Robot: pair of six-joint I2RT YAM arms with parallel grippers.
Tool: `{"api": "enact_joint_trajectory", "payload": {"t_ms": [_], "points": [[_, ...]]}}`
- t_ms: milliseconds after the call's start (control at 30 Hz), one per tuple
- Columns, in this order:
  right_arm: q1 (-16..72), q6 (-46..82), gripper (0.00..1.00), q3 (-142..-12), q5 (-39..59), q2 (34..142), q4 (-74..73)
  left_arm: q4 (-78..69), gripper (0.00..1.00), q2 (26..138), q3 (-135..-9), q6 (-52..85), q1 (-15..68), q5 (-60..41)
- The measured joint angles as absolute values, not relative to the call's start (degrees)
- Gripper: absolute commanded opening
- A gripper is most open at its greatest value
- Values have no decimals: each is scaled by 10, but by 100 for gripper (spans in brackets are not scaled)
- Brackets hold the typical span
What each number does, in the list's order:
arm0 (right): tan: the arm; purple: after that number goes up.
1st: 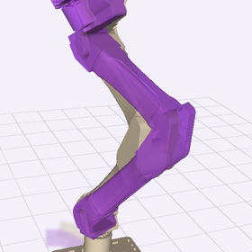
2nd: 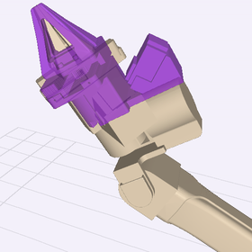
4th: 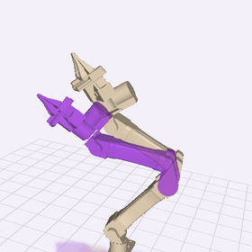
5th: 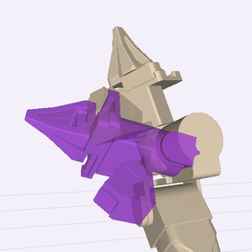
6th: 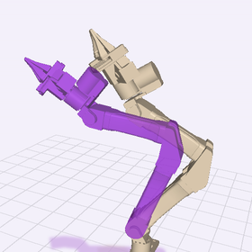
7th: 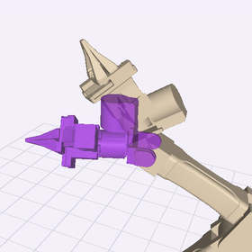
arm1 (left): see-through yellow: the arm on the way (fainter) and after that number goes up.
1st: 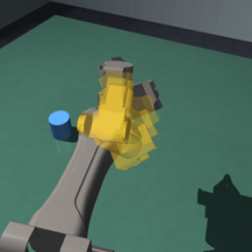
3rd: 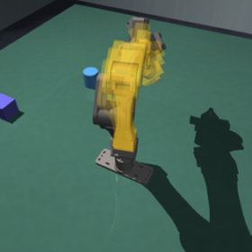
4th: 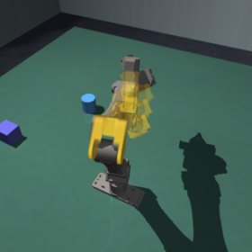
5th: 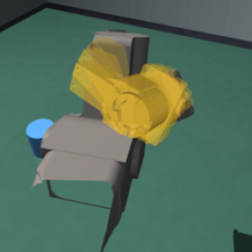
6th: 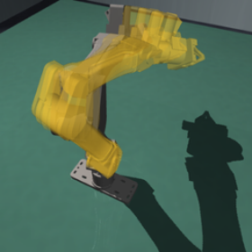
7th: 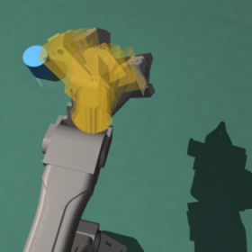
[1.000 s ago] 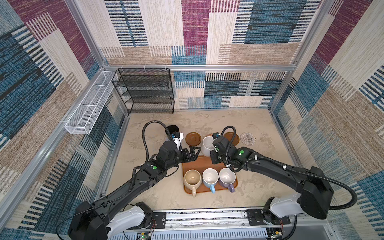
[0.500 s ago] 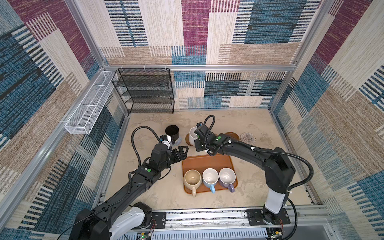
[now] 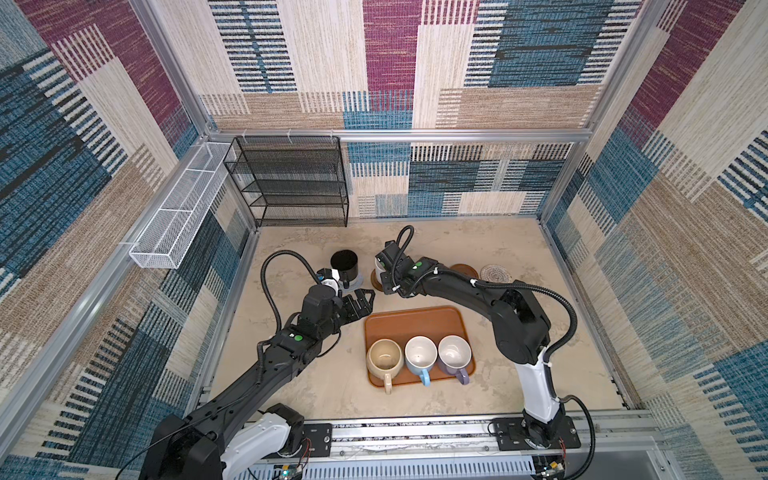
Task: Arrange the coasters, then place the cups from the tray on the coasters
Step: 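Lift the white speckled mug and carry it to the brown wooden coaster, then set the white speckled mug on the brown coaster and open the right gripper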
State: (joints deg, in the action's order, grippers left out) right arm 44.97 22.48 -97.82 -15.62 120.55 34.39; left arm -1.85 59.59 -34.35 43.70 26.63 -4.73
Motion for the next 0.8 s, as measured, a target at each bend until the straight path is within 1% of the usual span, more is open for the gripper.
{"api": "enact_joint_trajectory", "payload": {"t_ms": [100, 200, 267, 333, 467, 567, 600, 633, 800], "points": [[449, 225, 1, -997, -156, 1224, 346, -18, 100, 598, -343, 437, 265, -47], [449, 227, 9, -1007, -153, 1229, 351, -18, 100, 601, -343, 436, 265, -47], [449, 228, 12, -1013, -152, 1232, 356, -18, 100, 601, -343, 436, 265, -47], [449, 233, 25, -1022, -157, 1237, 363, -18, 100, 601, -343, 436, 264, -47], [449, 239, 37, -1031, -168, 1241, 376, -18, 100, 598, -343, 435, 264, -47], [449, 242, 40, -1031, -171, 1241, 377, -18, 100, 594, -343, 435, 264, -47], [449, 242, 44, -1031, -171, 1241, 378, -18, 100, 593, -343, 435, 264, -47], [449, 244, 45, -1031, -170, 1241, 377, -18, 100, 592, -343, 435, 264, -47], [450, 244, 46, -1015, -149, 1234, 370, -17, 100, 587, -340, 435, 264, -47]]}}
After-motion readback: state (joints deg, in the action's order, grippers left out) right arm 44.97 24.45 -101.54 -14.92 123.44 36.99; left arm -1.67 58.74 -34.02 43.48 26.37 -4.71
